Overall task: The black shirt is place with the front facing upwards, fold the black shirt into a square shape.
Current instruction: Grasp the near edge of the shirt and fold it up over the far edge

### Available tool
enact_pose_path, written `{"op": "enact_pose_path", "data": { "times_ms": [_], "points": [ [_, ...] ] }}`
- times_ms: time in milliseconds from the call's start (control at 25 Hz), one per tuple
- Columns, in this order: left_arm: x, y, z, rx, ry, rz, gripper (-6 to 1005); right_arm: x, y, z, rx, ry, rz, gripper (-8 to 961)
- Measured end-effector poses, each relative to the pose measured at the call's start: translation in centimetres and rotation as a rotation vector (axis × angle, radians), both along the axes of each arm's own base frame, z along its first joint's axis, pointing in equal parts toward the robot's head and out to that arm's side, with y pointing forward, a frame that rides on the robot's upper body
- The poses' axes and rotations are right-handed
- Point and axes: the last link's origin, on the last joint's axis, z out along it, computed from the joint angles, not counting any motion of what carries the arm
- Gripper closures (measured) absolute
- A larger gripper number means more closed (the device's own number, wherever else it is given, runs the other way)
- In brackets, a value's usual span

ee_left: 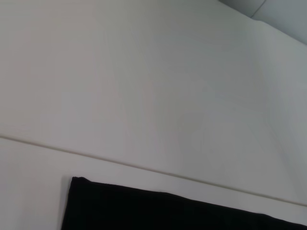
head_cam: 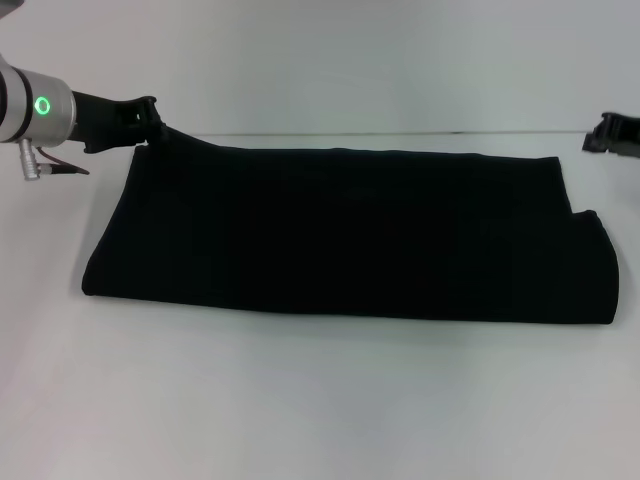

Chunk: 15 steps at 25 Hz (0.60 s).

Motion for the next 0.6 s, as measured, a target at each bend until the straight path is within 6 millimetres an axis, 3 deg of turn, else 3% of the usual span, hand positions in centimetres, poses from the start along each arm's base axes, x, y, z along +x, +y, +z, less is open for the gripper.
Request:
{"op": "enact_pose_path", "data": {
  "times_ms": [240, 440, 600],
  "points": [
    [-0.1, -0.1, 0.0, 0.000, 0.000, 0.001, 945, 0.2, -1.6, 1.5, -0.128, 0.081, -0.038, 908],
    [0.3, 0.0, -0.3, -0.005, 0.000, -0.011, 943, 1.5, -2.6, 2.8, -0.142, 0.130, -0.120, 904],
    [0.4, 0.0, -0.4, -0.005, -0.001, -0.014, 941, 2.2, -3.1, 2.8, -0.139, 0.143, -0.160, 791]
  ]
}}
